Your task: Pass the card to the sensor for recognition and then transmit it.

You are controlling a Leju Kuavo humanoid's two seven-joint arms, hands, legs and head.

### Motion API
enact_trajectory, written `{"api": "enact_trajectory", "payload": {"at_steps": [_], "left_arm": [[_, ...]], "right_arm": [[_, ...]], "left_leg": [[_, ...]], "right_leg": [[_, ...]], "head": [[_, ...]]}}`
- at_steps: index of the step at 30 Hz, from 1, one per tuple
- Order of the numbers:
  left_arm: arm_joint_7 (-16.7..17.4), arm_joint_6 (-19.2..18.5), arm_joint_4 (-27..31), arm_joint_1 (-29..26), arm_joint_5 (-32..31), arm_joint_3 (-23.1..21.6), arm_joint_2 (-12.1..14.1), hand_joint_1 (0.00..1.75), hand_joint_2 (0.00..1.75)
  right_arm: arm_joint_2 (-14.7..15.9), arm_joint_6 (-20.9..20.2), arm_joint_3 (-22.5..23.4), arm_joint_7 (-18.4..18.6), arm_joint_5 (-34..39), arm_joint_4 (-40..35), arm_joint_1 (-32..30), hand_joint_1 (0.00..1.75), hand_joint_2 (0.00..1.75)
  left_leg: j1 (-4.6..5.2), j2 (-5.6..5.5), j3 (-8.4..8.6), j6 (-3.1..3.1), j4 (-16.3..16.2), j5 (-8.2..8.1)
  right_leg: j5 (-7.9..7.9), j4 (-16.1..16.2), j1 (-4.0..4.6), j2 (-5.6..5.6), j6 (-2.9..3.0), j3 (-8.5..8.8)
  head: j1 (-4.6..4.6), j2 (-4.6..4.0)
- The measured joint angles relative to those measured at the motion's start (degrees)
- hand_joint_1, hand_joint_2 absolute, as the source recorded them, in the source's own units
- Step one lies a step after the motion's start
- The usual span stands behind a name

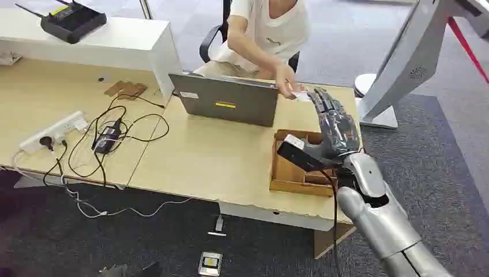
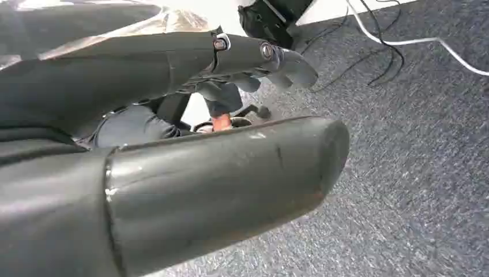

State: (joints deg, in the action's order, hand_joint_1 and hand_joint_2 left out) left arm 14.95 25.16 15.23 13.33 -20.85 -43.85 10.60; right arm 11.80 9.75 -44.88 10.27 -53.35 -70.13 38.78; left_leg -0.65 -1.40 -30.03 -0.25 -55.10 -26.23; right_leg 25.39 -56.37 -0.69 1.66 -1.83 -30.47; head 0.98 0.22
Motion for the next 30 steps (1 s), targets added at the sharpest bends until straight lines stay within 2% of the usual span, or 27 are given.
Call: {"api": "enact_trajectory", "payload": {"at_steps": [7, 15, 16, 17, 30], "left_arm": [[0.0, -0.04, 0.0, -0.06, -0.37, 0.0, 0.07, 0.0, 0.0], [-0.22, -0.04, 0.0, -0.28, -0.9, 0.0, 0.13, 0.0, 0.0], [-0.24, -0.04, 0.0, -0.28, -0.96, 0.0, 0.13, 0.0, 0.0], [-0.24, -0.04, 0.0, -0.28, -1.01, 0.0, 0.13, 0.0, 0.0], [-0.5, -0.2, 0.0, -0.36, -1.62, 0.02, 0.13, 0.0, 0.0]], "right_arm": [[-2.31, 2.53, -3.23, 0.26, 1.99, 9.15, 2.35, 0.0, 1.75], [-3.26, 4.81, -4.78, 0.63, 4.0, 15.14, 3.66, 0.0, 1.75], [-3.3, 5.13, -4.91, 0.72, 4.26, 15.68, 3.77, 0.38, 1.75], [-3.34, 5.53, -5.07, 0.79, 4.44, 16.32, 3.92, 1.71, 1.75], [-3.41, 12.39, -5.75, 1.01, 7.93, 19.45, 3.96, 1.75, 1.75]], "left_leg": [[0.0, 0.0, -0.02, 0.0, -0.01, 0.0], [0.0, 0.02, -0.01, 0.0, -0.01, 0.0], [0.0, 0.03, -0.01, 0.0, -0.01, 0.0], [0.0, 0.03, -0.01, 0.0, -0.01, 0.0], [0.0, 0.03, 0.0, 0.0, -0.02, 0.0]], "right_leg": [[0.0, 0.02, 0.0, 0.0, 0.0, -0.02], [0.0, 0.02, -0.01, 0.0, 0.0, -0.05], [0.0, 0.02, -0.01, 0.0, 0.0, -0.05], [0.0, 0.02, -0.01, 0.0, 0.0, -0.05], [-0.01, 0.03, -0.01, 0.0, 0.0, -0.06]], "head": [[0.0, 0.0], [0.0, 0.0], [0.0, 0.0], [0.0, 0.0], [0.0, 0.0]]}}
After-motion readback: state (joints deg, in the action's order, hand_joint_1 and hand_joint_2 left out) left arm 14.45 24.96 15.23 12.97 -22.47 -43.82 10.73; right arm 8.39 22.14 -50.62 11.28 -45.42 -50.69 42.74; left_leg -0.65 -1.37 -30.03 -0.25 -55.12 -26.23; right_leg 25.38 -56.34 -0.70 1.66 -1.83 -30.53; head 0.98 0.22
